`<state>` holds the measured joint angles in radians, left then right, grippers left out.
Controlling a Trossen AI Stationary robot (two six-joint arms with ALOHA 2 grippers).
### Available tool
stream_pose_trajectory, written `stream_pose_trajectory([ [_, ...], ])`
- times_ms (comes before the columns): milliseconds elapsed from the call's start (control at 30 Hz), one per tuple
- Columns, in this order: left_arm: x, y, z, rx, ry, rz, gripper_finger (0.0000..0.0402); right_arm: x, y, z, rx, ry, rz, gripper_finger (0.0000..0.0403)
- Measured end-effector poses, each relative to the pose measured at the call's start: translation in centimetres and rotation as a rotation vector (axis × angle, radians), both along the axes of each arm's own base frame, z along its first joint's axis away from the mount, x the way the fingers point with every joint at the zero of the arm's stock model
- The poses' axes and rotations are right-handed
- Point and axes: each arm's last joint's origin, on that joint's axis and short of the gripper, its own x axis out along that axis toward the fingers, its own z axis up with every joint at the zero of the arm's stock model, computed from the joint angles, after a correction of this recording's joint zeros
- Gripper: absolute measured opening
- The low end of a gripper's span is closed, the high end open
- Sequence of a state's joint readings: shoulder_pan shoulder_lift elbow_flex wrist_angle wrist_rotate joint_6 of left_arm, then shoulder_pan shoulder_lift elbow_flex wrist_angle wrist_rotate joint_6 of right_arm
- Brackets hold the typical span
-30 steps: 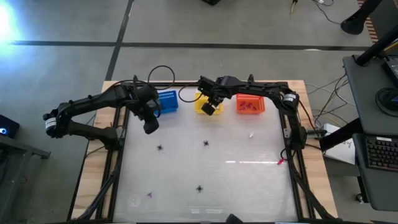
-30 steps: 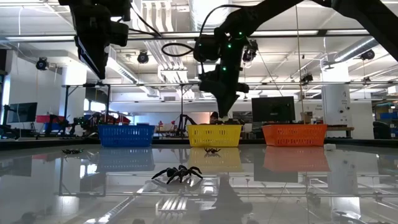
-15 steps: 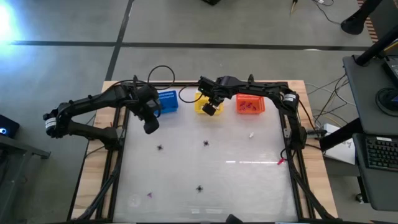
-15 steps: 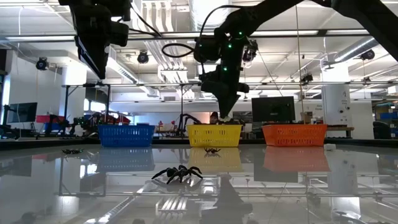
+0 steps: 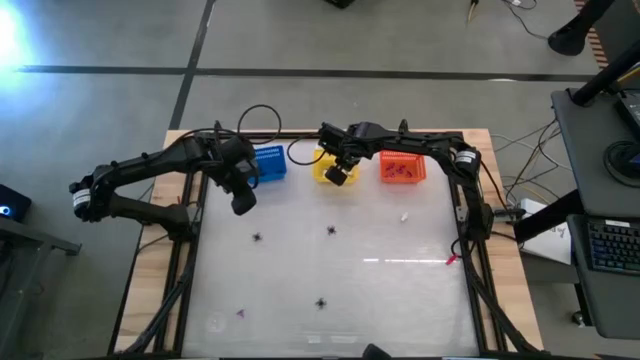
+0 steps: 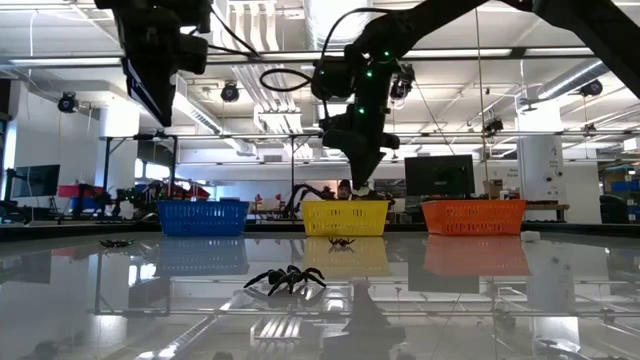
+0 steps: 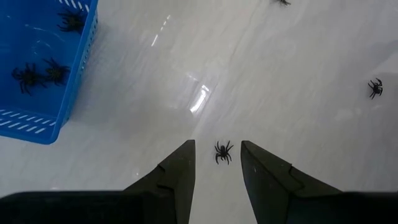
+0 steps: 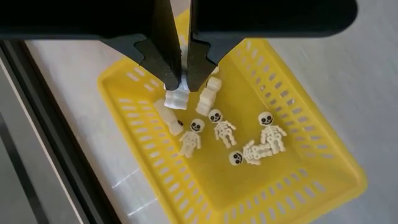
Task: Sort Halloween decoration
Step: Put the white skeleton toy into the yellow basket
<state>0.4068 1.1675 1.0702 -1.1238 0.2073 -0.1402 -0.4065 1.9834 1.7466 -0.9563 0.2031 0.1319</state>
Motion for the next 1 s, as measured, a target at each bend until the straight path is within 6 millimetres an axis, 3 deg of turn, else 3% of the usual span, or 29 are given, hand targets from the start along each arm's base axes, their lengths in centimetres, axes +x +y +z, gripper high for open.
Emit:
stream_pose_trajectory([
  [1000, 0.38, 0.16, 0.16, 0.018, -0.042, 0.000, 0.0111, 0.44, -0.19, 0.16, -0.021, -0.048, 0.002, 0.0013],
])
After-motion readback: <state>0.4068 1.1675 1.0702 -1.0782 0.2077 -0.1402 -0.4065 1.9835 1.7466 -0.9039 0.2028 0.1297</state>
